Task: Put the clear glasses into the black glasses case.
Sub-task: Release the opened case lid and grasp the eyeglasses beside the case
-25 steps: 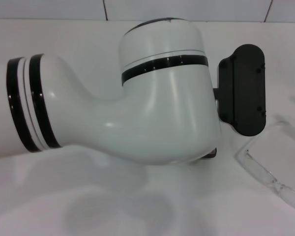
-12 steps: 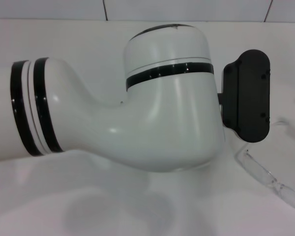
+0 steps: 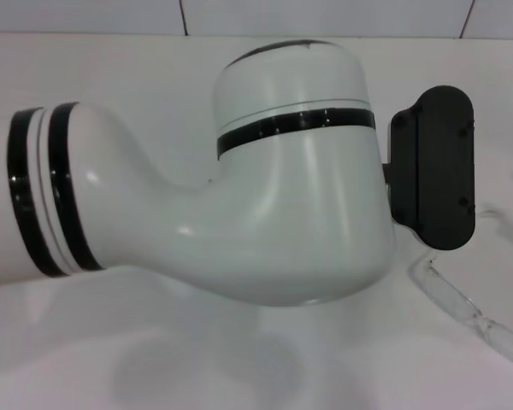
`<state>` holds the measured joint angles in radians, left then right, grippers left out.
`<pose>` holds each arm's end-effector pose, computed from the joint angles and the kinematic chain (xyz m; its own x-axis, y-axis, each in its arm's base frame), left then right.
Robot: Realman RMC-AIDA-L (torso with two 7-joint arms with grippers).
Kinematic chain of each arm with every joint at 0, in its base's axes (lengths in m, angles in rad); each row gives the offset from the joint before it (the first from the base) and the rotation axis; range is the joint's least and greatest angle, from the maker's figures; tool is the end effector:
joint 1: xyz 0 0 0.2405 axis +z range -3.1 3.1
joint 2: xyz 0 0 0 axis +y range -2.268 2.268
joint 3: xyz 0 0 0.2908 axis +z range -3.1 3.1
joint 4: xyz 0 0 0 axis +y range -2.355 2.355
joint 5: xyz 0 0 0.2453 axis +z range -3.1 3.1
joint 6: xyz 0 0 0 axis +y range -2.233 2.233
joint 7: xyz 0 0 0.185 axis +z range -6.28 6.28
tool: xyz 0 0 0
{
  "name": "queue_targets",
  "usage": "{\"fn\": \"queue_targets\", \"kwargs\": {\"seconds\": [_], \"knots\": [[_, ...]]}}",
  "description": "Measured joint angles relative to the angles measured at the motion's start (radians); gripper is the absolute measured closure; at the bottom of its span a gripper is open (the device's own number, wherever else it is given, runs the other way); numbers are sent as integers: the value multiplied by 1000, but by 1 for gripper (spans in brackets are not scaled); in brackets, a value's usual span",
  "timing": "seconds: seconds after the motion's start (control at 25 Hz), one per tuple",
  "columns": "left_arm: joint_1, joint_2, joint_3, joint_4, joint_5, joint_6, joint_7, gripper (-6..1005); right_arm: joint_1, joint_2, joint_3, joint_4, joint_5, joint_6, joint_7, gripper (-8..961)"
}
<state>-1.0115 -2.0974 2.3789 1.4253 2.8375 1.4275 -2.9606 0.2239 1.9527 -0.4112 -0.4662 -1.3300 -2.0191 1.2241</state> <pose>-0.0647 0.3457 -0.1973 0.7360 -0.0627 -0.6741 -0.3779 -0.8642 -0.3322 0.3507 0.2771 0.1171 0.3185 0.1527 -0.9355 -0.5878 -0.7425 -0.3213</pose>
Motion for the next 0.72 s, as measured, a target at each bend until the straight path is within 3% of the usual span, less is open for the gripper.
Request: {"fn": "queue_targets", "kwargs": {"seconds": [0.16, 0.32, 0.44, 0.6, 0.72], "knots": [[15, 3, -47, 62, 0, 45, -4, 602, 1, -1, 0, 0, 0, 0, 0, 215], [71, 6, -142, 182, 0, 94, 21, 606, 6, -1, 0, 0, 0, -4, 0, 215], [148, 6, -248, 314, -2, 121, 63, 608, 9, -3, -1, -1, -1, -9, 1, 216], [312, 4, -466, 564, -20, 117, 162, 612, 17, -17, -23, -10, -26, -8, 15, 217], [384, 2, -631, 605, -163, 51, 263, 615, 26, -36, -28, -33, -79, 15, 62, 218]]}}
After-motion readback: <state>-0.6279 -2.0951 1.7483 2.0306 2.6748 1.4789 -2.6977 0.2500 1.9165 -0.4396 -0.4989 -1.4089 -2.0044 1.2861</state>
